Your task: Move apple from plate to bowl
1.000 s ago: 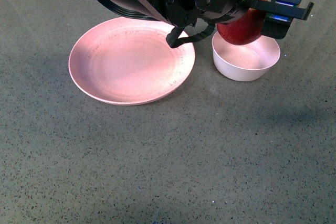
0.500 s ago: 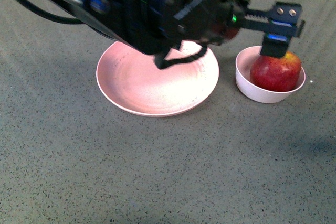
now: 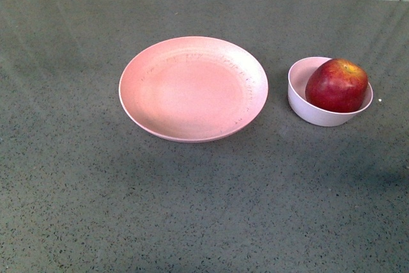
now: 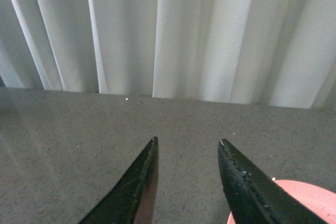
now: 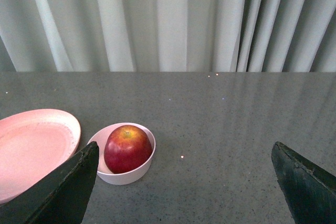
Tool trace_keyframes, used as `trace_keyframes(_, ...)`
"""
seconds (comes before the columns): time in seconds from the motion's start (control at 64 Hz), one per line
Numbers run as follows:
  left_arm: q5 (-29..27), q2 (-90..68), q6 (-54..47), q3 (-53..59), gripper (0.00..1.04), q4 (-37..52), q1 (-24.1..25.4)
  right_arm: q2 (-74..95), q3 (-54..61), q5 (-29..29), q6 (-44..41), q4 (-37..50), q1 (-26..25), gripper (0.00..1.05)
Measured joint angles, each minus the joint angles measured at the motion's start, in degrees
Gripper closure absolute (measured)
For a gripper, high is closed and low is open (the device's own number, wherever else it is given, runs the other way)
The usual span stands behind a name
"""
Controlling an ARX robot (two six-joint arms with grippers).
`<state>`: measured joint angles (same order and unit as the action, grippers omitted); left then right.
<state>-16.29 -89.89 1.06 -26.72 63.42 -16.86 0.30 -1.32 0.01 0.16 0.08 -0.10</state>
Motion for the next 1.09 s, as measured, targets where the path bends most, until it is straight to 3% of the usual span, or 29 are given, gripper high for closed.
trace_keyframes(0.156, 3.1, 4.1, -0.2, 8.6, 1.03, 3.4, 3.6, 0.0, 0.0, 0.0, 0.0, 0.0, 0.0, 0.09)
trace_keyframes(0.734, 11.4, 32.0, -0.5, 22.9, 1.03, -10.1, 11.7, 0.0, 0.0, 0.0, 0.0, 0.0, 0.0, 0.09)
trace_keyframes(0.812, 15.5, 35.9, -0.5, 23.9, 1.03, -13.2, 14.6, 0.0, 0.0, 0.0, 0.0, 0.0, 0.0, 0.09)
trace_keyframes(1.094, 16.3, 50.8, -0.6, 25.8, 1.03, -25.7, 16.7, 0.0, 0.0, 0.0, 0.0, 0.0, 0.0, 0.09)
